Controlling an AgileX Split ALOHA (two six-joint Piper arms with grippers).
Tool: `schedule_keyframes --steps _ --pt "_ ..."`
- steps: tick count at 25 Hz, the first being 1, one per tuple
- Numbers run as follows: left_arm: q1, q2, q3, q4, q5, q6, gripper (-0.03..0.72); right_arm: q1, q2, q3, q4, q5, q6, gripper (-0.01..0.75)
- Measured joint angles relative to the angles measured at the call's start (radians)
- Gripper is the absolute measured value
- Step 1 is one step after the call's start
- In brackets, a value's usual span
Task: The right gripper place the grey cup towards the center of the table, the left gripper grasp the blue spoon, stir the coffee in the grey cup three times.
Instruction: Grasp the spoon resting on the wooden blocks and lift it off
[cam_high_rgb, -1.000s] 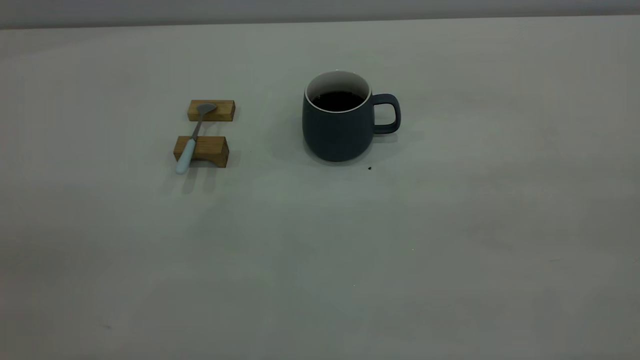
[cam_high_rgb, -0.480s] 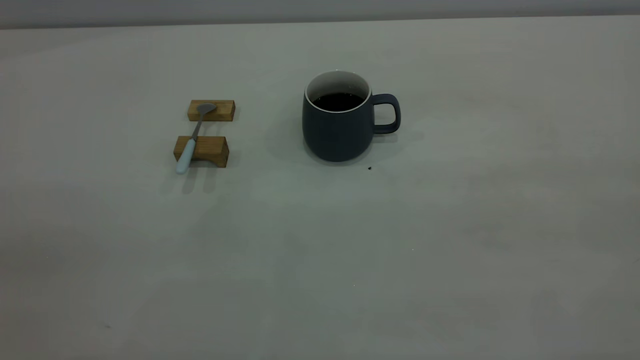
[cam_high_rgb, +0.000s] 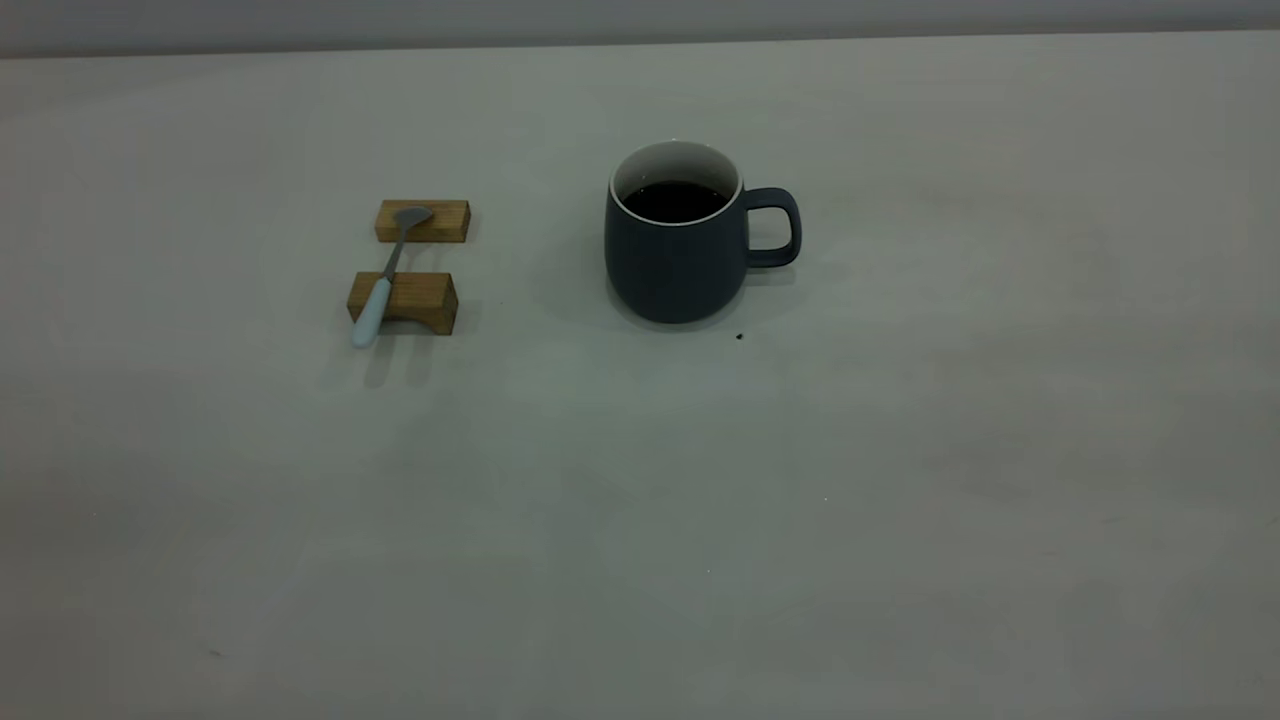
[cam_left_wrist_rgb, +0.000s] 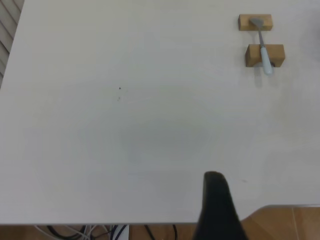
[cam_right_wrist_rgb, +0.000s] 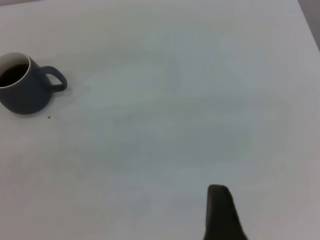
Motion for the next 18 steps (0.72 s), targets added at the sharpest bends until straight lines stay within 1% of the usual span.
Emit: schedule_keyframes --steps 2,5,9,12,18 --pt "0.0 0.033 -0.009 0.006 -0.01 0.0 0.577 0.0 0.0 0.0 0.0 0.0 0.0 0.514" --pt "0.0 0.181 -0.043 0.021 -0.074 -0.005 0.577 0.0 0.0 0.0 0.0 0.0 0.0 0.514" --pt "0.0 0.475 -0.097 0.022 -0.178 -0.005 0.577 0.0 0.0 0.0 0.0 0.0 0.0 0.514" --pt "0.0 0.703 -0.127 0.009 -0.276 -0.001 0.58 0.0 0.0 0.0 0.0 0.0 0.0 0.514" --pt "0.0 1.12 -0.21 -0.09 -0.424 0.003 0.583 0.0 -0.001 0.0 0.0 0.0 0.0 0.514"
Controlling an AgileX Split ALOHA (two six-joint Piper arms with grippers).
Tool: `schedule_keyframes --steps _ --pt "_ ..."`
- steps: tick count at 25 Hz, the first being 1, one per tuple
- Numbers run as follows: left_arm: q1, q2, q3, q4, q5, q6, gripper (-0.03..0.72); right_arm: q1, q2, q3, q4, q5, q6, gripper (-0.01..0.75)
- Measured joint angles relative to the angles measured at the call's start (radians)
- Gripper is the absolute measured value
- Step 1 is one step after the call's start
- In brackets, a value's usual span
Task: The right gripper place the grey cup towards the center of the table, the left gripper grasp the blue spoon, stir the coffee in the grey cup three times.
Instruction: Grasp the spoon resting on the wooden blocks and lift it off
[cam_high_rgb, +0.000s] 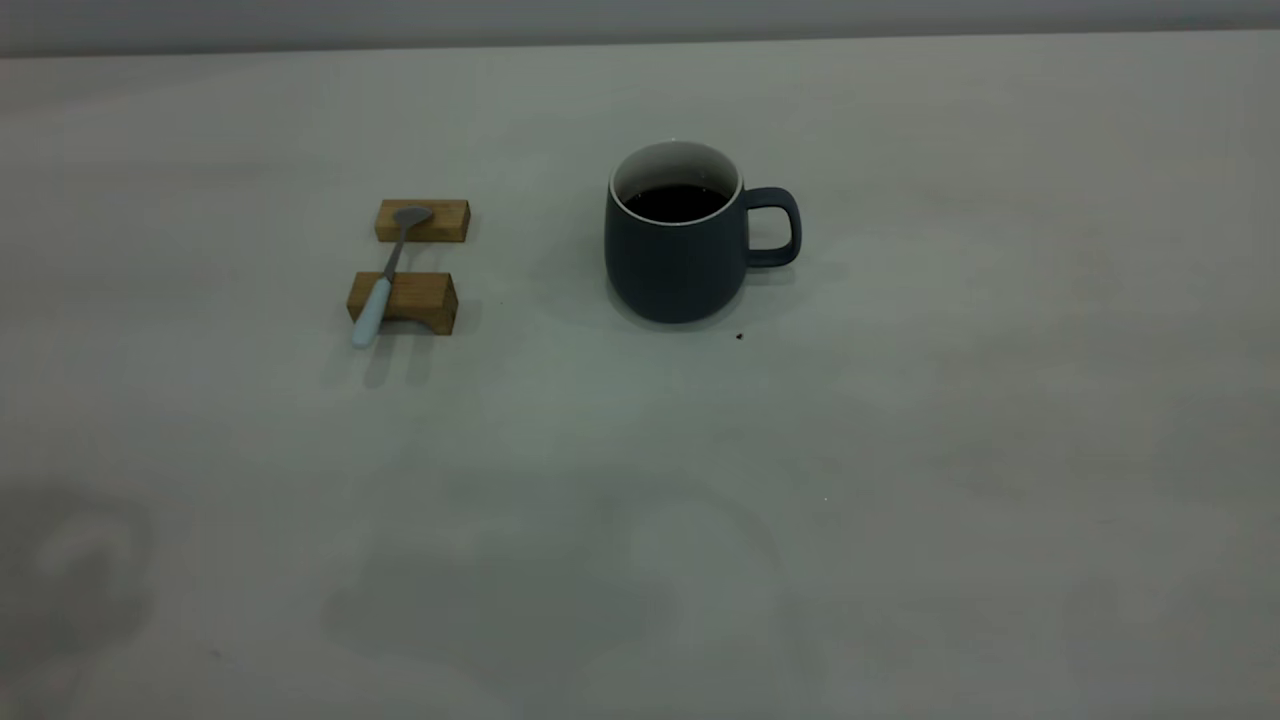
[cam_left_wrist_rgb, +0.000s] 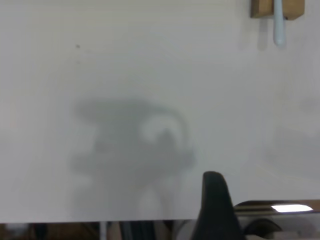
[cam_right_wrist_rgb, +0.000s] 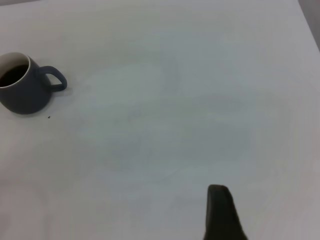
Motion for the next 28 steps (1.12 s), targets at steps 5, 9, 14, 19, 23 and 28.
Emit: schedule_keyframes --steps 5,9,14,19,23,28 --pt "-0.075 0.254 -0.097 -0.017 -0.084 0.0 0.585 0.0 0.0 0.0 0.0 0.0 0.0 0.514" --pt "-0.18 0.437 -0.171 -0.02 -0.146 -0.029 0.585 0.0 0.0 0.0 0.0 0.0 0.0 0.514" --pt "-0.273 0.651 -0.296 0.0 -0.162 -0.115 0.585 0.0 0.0 0.0 0.0 0.0 -0.001 0.514" --pt "-0.317 0.82 -0.442 0.084 -0.164 -0.242 0.585 0.0 0.0 0.0 0.0 0.0 -0.001 0.514" --pt "-0.329 0.94 -0.538 0.131 -0.143 -0.284 0.585 0.0 0.0 0.0 0.0 0.0 0.0 0.514" --pt "-0.341 1.057 -0.609 0.141 -0.134 -0.291 0.585 0.0 0.0 0.0 0.0 0.0 0.0 0.514"
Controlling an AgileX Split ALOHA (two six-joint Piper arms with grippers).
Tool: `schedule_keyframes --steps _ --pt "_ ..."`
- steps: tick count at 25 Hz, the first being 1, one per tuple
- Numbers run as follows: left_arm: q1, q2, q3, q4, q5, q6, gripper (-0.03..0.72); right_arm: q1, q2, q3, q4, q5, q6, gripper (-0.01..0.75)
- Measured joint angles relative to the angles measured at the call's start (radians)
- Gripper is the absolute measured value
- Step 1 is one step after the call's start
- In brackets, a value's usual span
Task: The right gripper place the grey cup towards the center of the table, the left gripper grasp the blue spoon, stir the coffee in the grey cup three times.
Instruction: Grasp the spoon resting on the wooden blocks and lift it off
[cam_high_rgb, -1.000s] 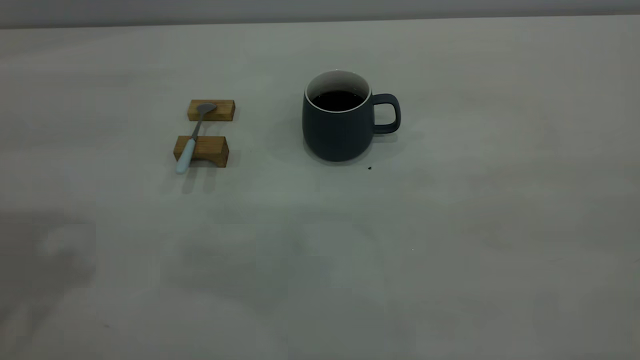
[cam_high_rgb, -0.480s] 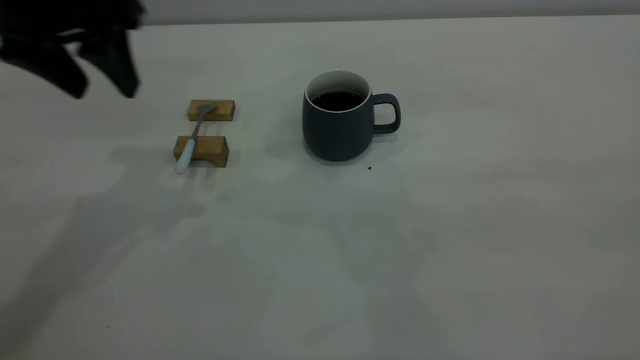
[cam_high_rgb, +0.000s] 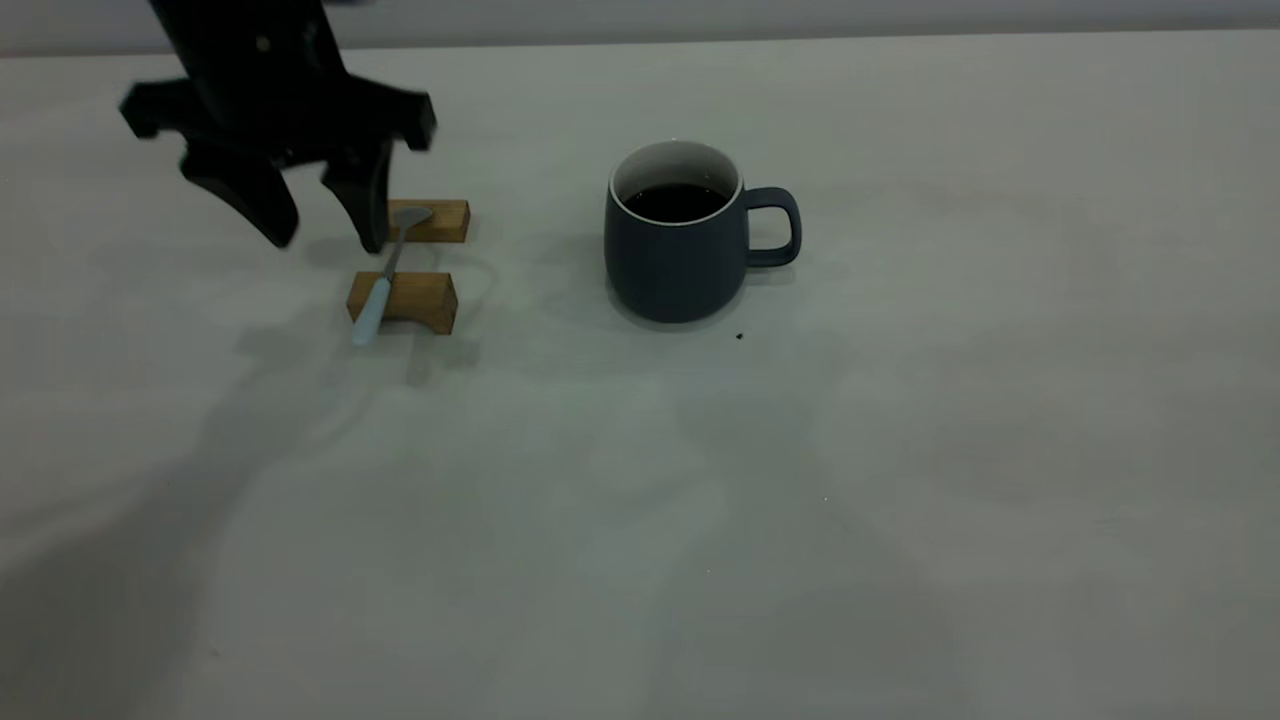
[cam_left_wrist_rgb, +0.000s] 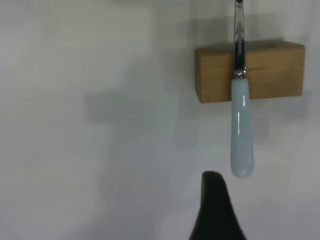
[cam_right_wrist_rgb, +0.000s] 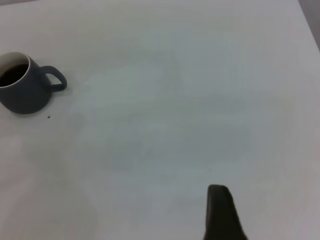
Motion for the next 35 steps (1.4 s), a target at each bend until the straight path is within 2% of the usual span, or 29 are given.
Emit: schedule_keyframes --steps 13,23,35 --pt "-0.001 0.114 -0.018 0.009 -0.016 -0.022 0.585 0.0 0.0 0.0 0.0 0.001 -0.001 0.514" --pt "-0.001 0.183 -0.02 0.017 -0.124 -0.051 0.585 0.0 0.0 0.0 0.0 0.001 -0.001 0.51" --pt "-0.001 0.214 -0.039 -0.018 -0.166 -0.053 0.585 0.0 0.0 0.0 0.0 0.001 -0.002 0.473"
